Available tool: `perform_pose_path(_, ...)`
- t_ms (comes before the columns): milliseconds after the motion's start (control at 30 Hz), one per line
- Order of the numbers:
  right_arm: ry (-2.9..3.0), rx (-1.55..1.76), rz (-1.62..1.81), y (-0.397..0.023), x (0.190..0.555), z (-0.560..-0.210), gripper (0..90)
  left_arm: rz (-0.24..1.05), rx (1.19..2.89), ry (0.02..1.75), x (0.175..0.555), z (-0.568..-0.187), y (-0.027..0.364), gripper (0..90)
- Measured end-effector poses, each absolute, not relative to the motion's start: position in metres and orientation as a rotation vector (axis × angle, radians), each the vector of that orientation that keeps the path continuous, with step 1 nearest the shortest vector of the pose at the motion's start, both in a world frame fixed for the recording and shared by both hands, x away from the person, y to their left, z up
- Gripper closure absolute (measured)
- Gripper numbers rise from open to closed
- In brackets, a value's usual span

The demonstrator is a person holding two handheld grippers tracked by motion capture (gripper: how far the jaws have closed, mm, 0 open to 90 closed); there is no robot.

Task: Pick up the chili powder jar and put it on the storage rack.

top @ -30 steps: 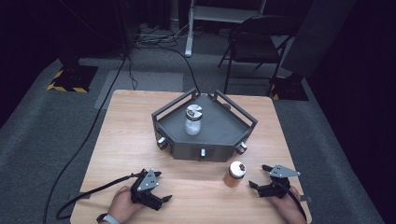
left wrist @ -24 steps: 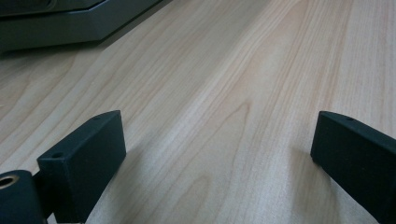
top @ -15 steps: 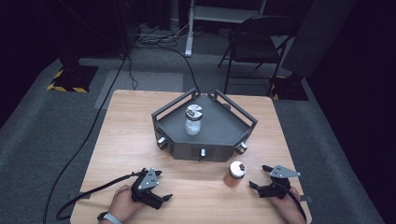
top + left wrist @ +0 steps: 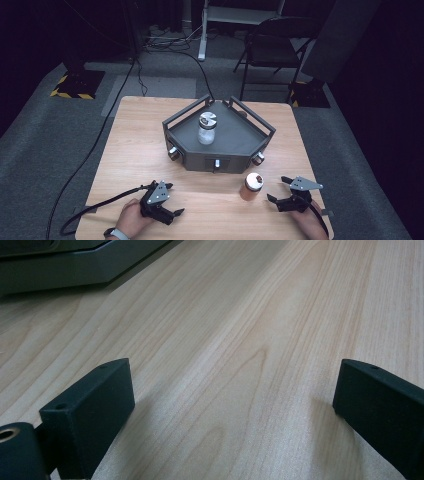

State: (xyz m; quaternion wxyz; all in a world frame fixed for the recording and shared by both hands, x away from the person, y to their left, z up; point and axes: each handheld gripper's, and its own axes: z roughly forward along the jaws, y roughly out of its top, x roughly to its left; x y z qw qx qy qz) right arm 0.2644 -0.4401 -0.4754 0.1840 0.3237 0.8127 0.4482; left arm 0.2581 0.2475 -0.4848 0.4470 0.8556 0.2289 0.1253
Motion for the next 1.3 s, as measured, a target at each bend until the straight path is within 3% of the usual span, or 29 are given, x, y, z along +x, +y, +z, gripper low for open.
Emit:
perform_pose_path(567, 1.939, 0.734, 1.505, -0.433, 0.222, -0.455, 1.6, 0.31, 2.119, 0.567, 0.258, -0.485, 0.248, 3.0)
perform_pose_path(933, 1.967, 0.735, 1.523, -0.426, 0.224, -0.448, 1.6, 0.31, 2.118, 0.567, 0.258, -0.485, 0.247, 3.0)
perform_pose_path(1300, 2.11, 0.486, 1.603, -0.39, 0.232, -0.431, 1.6, 0.312, 2.118, 0.57, 0.257, -0.485, 0.247, 3.0)
